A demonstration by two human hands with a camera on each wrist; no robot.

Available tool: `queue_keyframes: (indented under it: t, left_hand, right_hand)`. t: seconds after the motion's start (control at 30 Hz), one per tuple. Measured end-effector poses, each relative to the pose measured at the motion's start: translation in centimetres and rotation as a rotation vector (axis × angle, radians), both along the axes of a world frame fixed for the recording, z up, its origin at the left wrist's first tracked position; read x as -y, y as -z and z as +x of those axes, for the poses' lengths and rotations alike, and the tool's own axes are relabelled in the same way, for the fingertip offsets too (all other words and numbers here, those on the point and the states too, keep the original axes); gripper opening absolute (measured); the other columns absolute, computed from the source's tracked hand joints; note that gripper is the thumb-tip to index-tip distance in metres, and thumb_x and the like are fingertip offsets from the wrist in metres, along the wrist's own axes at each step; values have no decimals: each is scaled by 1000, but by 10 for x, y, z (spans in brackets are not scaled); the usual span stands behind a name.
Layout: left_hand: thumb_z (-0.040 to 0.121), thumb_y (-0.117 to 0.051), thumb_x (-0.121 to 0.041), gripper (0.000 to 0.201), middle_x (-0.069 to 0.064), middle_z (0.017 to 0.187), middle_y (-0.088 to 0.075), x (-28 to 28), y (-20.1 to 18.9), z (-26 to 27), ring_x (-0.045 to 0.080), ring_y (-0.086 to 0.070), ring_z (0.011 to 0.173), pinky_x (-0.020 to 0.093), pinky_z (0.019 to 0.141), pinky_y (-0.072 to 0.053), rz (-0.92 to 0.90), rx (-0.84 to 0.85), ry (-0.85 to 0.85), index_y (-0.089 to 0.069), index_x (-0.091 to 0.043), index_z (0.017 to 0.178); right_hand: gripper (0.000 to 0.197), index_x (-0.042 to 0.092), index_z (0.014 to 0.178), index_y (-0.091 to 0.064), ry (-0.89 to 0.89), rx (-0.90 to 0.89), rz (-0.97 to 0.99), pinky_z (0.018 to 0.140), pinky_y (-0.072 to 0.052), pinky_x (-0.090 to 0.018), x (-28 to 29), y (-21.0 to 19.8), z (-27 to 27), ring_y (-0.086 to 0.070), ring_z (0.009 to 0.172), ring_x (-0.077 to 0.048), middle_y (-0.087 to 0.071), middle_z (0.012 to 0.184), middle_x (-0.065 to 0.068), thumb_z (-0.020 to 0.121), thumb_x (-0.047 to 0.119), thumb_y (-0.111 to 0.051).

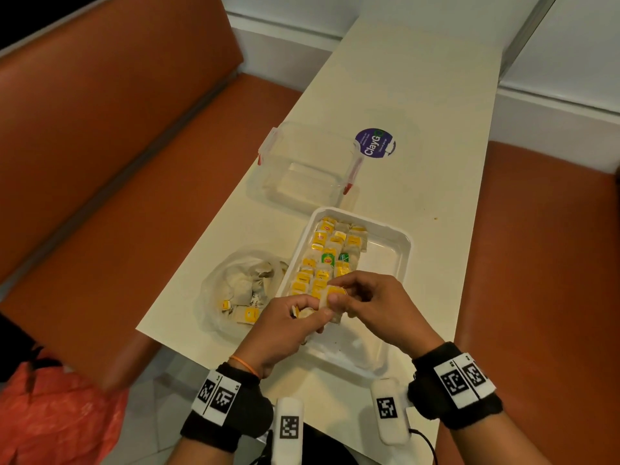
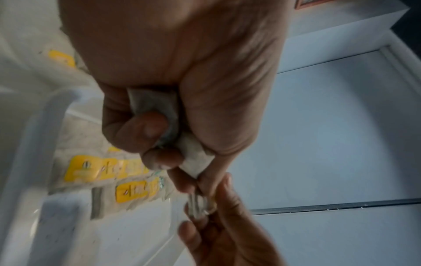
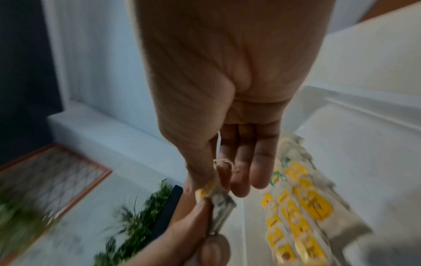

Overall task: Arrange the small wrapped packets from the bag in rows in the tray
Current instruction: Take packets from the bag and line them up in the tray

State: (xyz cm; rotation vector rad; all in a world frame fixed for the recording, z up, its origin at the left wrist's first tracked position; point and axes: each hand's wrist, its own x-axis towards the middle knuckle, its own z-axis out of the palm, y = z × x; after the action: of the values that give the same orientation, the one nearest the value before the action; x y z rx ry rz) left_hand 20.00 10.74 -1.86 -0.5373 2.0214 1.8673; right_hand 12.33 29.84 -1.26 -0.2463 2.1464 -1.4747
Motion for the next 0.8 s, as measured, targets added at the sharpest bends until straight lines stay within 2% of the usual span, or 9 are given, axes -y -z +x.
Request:
queue_keyframes:
  t: [0.07,0.1,0.17,0.27,0.37,0.47,0.67,0.8]
  left_hand:
    - [94,-77,-32,14,1,70,-68,-4,5,0,3,-45,46,14,43,-34,-14,40,-51,-78,-20,86]
    - [94,-77,-31,14,0,70,-68,-6,8,0,3,-45,46,14,43,-34,-18,55,-56,-79,-21,85]
    - [93,-78,-31,11,-1,70,-68,-9,12,1,2,-46,46,14,43,-34,-42,80,-44,-80,-22,89]
    - [93,-77,-31,15,-2,77,-72,-5,19,1,1,-47,46,14,42,-35,-93,105,-106,-80,-25,106]
    - [94,-76,-31,9,0,78,-71,4,20,2,9,-45,51,20,44,-34,-49,105,-195,-82,-29,100]
    - [94,-76,-38,9,1,80,-71,13,18,4,14,-47,59,25,46,-32,29,110,-248,-82,-33,92]
    - [92,-74,-49,37,2,81,-72,24,15,7,13,-47,59,24,46,-31,145,139,-366,-78,-15,106]
    - [90,-74,-50,40,3,80,-71,25,17,8,11,-47,56,23,44,-29,214,148,-398,-76,-14,108]
  right_hand:
    - [25,21,108,-78,45,125,-54,77,-62,-28,1,11,5,-74,80,-21,-78,92,-4,85,25,-86]
    - [21,16,105,-79,72,165,-66,77,-63,-31,1,18,8,-74,80,-23,-78,91,-8,86,22,-85]
    - [15,9,99,-79,133,228,-73,79,-63,-35,1,32,12,-73,79,-21,-79,88,-11,89,18,-82]
    - [15,5,97,-76,199,285,-1,77,-63,-36,2,53,13,-72,77,-19,-78,89,-15,90,17,-81]
    - [11,8,95,-76,155,270,134,70,-63,-29,8,68,11,-71,72,-15,-78,86,-11,90,17,-81]
    - [6,12,91,-75,129,251,221,75,-65,-37,15,81,8,-70,67,-16,-77,79,-6,89,13,-81]
    - [10,21,83,-79,198,186,278,82,-63,-35,23,95,6,-69,69,-12,-76,77,3,81,15,-87]
    - [16,20,81,-77,285,162,285,80,-63,-37,24,101,6,-75,76,-23,-77,78,-1,76,19,-92]
